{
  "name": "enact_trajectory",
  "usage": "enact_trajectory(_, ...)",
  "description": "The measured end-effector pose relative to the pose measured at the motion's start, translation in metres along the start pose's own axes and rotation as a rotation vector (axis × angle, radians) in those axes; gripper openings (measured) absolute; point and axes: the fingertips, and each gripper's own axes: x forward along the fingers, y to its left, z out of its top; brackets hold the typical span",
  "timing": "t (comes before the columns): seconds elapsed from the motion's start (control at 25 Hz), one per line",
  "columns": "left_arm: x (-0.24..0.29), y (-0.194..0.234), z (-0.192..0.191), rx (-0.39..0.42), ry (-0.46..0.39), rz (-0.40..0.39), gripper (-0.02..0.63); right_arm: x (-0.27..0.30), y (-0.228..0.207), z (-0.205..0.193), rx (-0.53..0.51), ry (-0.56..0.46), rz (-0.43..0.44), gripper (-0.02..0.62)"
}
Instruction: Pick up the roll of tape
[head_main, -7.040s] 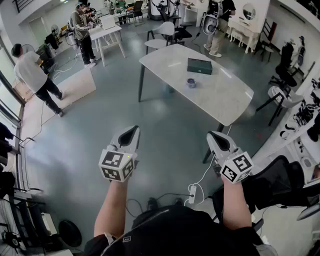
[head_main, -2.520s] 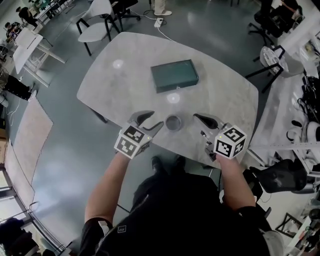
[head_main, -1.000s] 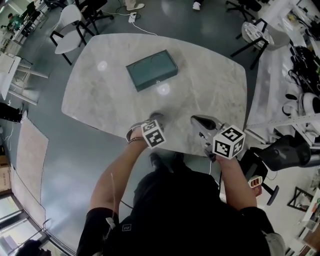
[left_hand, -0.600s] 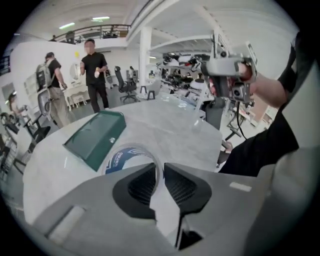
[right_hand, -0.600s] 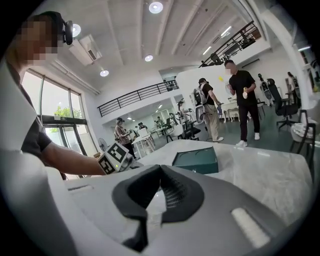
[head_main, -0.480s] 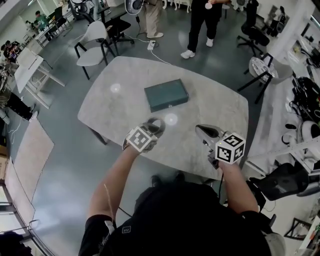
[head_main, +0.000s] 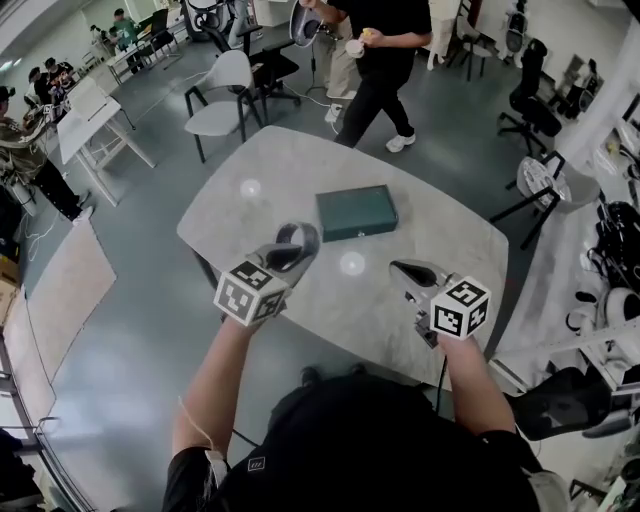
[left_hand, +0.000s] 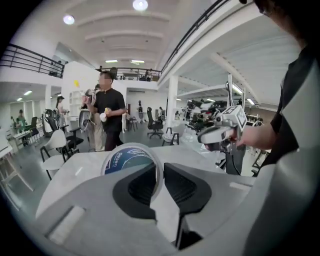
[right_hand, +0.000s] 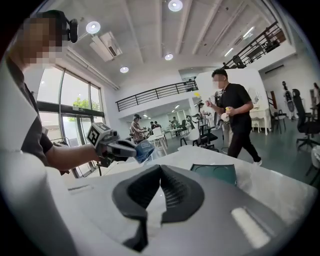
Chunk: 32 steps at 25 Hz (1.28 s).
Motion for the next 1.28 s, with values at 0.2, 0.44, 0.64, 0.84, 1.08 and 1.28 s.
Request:
enact_trajectory(0.2,-0.052,0.017,0.037,0.061,-0.159,0.168,0.060,0.005,0.010,0.012,-0.015,-0.033,0.017,0.003)
enact_trajectory(0.44,-0.076,0.015,0.070,-0.002,-0.330,0.249,0.057,-0.010,0.000,0.029,-0.012,-0.126,-0.001,0.003)
enact_trajectory(0.64,-0.072,0.011,0.074,-0.021,-0.349,0.215,0.057,-0.015,-0.001,0.039,-0.009,-0.165,-0.023,0.003)
enact_trajectory(0.84,-0.061,0.006,0.074,-0.022,-0.342,0.193,0.058,-0.019,0.003,0.035,-0.066,-0.151,-0.014,0.003)
enact_trajectory(1.08,-0.055,0.006,0.073,-0.027,-0.332,0.186,0.057,-0.023,0.001,0.040,-0.123,-0.182,-0.049,0.002)
enact_trajectory(1.28,-0.054,0.010,0.072,-0.046,-0.332,0.198,0.058,-0.025,-0.003,0.045,-0.152,-0.188,-0.069,0.002)
